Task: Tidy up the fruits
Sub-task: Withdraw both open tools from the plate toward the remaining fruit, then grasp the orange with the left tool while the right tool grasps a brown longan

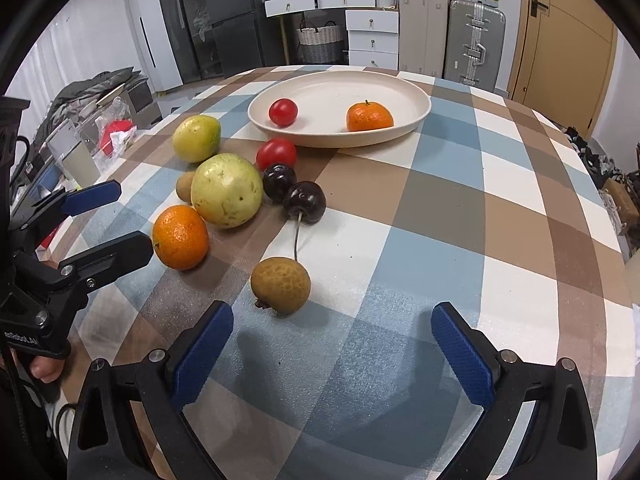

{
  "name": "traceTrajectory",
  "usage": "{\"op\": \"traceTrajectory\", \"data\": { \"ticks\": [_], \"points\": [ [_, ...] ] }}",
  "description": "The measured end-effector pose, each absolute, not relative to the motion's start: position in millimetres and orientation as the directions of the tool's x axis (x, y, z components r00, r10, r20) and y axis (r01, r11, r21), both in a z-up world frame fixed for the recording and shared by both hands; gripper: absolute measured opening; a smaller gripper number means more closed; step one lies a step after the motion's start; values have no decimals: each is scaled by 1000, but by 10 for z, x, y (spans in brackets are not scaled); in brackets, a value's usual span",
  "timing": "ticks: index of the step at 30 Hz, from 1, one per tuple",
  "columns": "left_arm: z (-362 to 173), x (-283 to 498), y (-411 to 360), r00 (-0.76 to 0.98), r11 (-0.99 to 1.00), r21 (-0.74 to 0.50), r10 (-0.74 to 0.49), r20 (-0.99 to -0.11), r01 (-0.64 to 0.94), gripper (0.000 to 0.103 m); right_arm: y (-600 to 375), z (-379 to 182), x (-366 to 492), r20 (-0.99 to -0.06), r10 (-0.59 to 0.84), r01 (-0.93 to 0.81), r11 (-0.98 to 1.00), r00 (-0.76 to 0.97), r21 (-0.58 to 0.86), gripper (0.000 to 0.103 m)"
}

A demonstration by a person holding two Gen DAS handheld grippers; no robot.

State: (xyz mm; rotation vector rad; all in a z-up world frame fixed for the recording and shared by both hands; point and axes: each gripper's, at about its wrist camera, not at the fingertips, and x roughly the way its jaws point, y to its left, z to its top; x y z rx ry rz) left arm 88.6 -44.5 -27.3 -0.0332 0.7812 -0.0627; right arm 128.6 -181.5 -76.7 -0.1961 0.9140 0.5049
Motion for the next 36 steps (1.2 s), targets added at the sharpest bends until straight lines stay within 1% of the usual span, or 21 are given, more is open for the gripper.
{"op": "traceTrajectory", "data": {
  "ticks": [2,8,9,10,14,16,20,23,26,28,31,32,34,36],
  "points": [
    [-291,895,-466,706,997,-53,-74,-704,52,102,-1795,-768,1280,-797,329,-499,866,507,40,101],
    [-318,907,-477,700,997,-53,-75,-710,54,102,-1735,-766,1259,-795,329,-514,858,509,26,94],
    [-320,910,-476,700,997,-55,-77,-710,54,102,-1722,-763,1247,-794,333,-522,853,508,24,91],
    [-321,909,-477,700,997,-56,-78,-710,54,102,-1707,-761,1238,-793,335,-529,848,508,20,87],
    [-330,917,-486,700,997,-57,-78,-710,53,102,-1665,-755,1222,-792,330,-537,844,514,4,81],
    [-332,917,-482,701,997,-59,-82,-709,57,102,-1660,-750,1218,-789,332,-539,842,517,2,74],
    [-347,944,-479,697,996,-61,-87,-712,62,102,-1624,-745,1186,-787,337,-553,833,516,-7,70],
    [-356,952,-481,696,996,-64,-90,-712,63,102,-1616,-739,1175,-785,346,-559,829,514,0,64],
    [-358,950,-484,694,996,-60,-89,-714,66,102,-1611,-731,1160,-782,352,-562,827,515,2,57],
    [-362,949,-498,691,996,-57,-90,-717,72,102,-1610,-725,1158,-780,359,-564,826,513,8,51],
    [-357,942,-515,692,995,-58,-101,-715,85,102,-1608,-720,1159,-778,371,-570,822,508,20,45],
    [-356,940,-519,691,994,-60,-107,-714,92,100,-1608,-720,1153,-777,374,-571,820,507,22,44],
    [-361,944,-529,686,992,-67,-121,-717,104,96,-1599,-716,1145,-776,380,-577,816,504,25,35],
    [-369,940,-547,677,990,-74,-136,-724,119,92,-1598,-709,1128,-772,385,-582,813,506,24,30]
  ]
}}
